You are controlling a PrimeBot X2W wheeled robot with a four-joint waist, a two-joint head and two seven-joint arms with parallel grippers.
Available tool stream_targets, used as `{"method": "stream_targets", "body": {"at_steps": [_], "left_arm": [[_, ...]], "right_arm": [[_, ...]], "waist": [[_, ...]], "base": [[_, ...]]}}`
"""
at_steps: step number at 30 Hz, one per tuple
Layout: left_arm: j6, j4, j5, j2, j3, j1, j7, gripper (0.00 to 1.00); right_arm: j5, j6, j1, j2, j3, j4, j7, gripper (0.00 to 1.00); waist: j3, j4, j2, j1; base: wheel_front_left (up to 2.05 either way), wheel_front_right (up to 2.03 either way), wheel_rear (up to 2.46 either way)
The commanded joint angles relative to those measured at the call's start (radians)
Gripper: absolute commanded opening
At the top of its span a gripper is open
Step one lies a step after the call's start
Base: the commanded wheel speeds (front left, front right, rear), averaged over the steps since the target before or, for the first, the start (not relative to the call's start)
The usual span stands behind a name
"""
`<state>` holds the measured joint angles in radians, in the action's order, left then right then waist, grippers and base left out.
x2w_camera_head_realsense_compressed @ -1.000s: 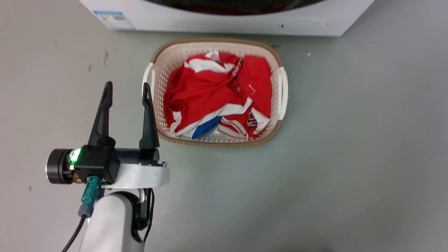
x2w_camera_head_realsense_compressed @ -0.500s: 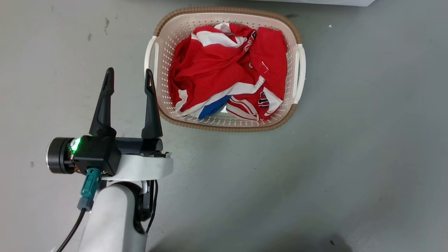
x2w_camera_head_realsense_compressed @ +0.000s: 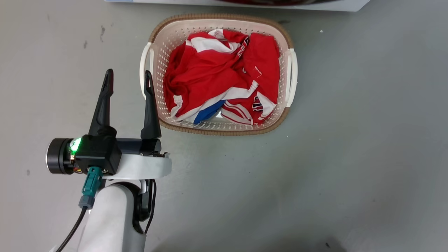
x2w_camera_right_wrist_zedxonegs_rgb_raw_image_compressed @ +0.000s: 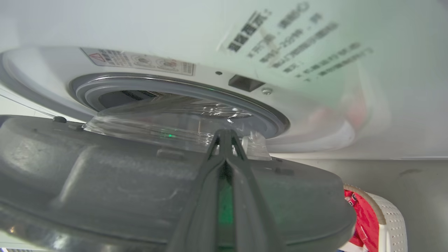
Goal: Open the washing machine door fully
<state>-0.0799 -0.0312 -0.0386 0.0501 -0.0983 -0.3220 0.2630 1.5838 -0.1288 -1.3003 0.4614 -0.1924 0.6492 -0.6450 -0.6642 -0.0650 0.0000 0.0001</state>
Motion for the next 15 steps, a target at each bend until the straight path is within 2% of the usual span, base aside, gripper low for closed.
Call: {"method": "stream_targets", "body": {"at_steps": [1,9,15], "left_arm": [[0.0,0.003,0.005,0.0,0.004,0.009,0.003,1.0],[0.008,0.011,0.014,0.0,0.014,0.033,0.003,1.0],[0.007,0.014,0.01,0.0,0.013,0.055,0.003,1.0]], "right_arm": [[0.0,-0.004,0.034,-0.053,-0.038,-0.035,-0.028,0.0],[0.018,-0.004,0.17,-0.042,-0.059,-0.151,-0.066,0.0],[0.033,-0.003,0.288,-0.011,-0.065,-0.238,-0.088,0.0]], "waist": [[0.014,0.008,0.0,-0.0001],[0.073,0.023,0.0,-0.0001],[0.12,0.027,0.0,-0.0001]], "base": [[0.0,0.0,0.0],[0.0,0.0,0.0],[0.0,0.0,0.0]]}}
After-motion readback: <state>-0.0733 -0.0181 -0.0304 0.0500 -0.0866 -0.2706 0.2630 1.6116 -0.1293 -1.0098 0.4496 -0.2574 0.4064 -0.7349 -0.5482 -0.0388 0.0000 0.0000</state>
